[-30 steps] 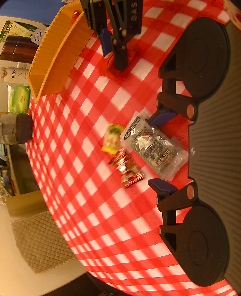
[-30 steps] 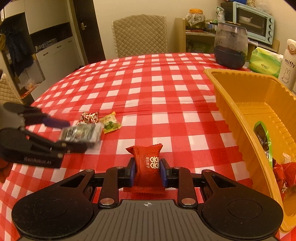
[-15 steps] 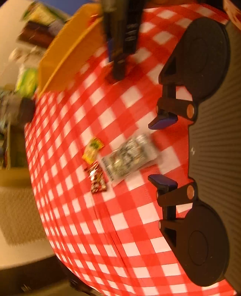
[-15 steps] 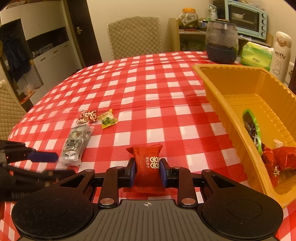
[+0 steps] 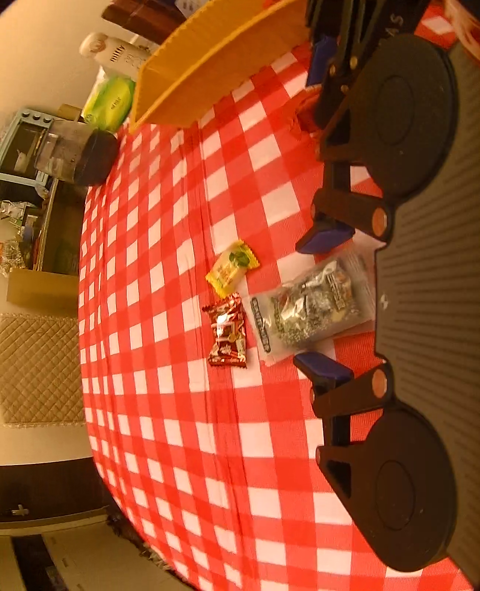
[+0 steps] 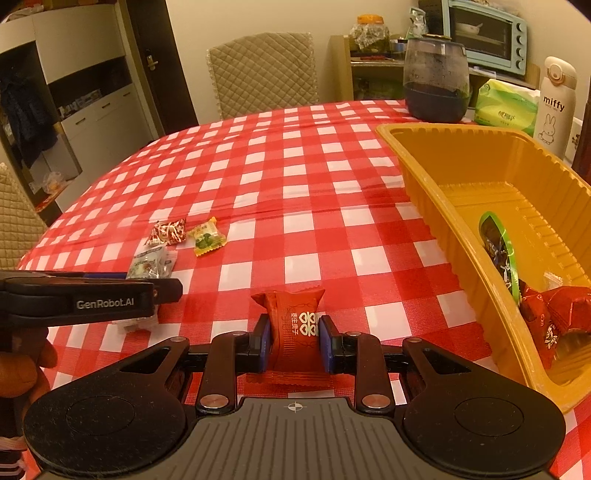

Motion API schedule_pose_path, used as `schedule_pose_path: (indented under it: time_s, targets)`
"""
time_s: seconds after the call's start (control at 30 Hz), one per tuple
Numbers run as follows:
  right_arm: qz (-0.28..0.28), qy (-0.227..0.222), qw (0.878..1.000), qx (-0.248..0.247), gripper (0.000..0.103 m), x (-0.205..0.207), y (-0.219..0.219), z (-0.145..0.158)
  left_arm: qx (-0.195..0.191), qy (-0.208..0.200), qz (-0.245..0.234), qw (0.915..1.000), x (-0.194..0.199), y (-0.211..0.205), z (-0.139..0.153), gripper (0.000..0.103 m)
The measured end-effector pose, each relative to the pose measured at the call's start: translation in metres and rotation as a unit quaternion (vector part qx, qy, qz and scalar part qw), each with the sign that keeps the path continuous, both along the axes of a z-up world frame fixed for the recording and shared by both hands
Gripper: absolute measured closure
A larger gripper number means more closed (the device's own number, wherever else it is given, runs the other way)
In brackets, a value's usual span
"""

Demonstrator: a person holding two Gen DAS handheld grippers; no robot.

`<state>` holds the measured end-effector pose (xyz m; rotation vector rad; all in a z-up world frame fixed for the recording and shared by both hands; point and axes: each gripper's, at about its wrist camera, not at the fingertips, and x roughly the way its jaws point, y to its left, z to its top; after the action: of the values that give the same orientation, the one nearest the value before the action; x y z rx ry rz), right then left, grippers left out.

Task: Organize snacks
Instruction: 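Grasp the clear nut packet with the left tool while the right tool holds the red packet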

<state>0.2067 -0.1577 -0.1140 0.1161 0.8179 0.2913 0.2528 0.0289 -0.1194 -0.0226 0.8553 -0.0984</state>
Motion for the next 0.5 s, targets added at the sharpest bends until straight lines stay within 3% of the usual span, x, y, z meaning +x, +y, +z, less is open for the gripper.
schedule_pose_path:
  time_s: [0.07,0.27,0.5]
  targets:
    - [0.001,0.001,1.0,0.0,0.076,0.0,0.0,-0.001,0.011,-0.002,-0.002,0.9999,-0.004,0.001,0.0,0.067]
    - [0.004,0.0,1.0,0.001,0.076,-0.003,0.001,0.0,0.02,0.003,-0.013,0.9997,-0.028,0.004,0.002,0.069]
    - [0.012,-0.004,1.0,0.002,0.076,-0.019,0.003,0.008,0.004,0.02,-0.003,0.9998,-0.071,0.002,0.009,0.069]
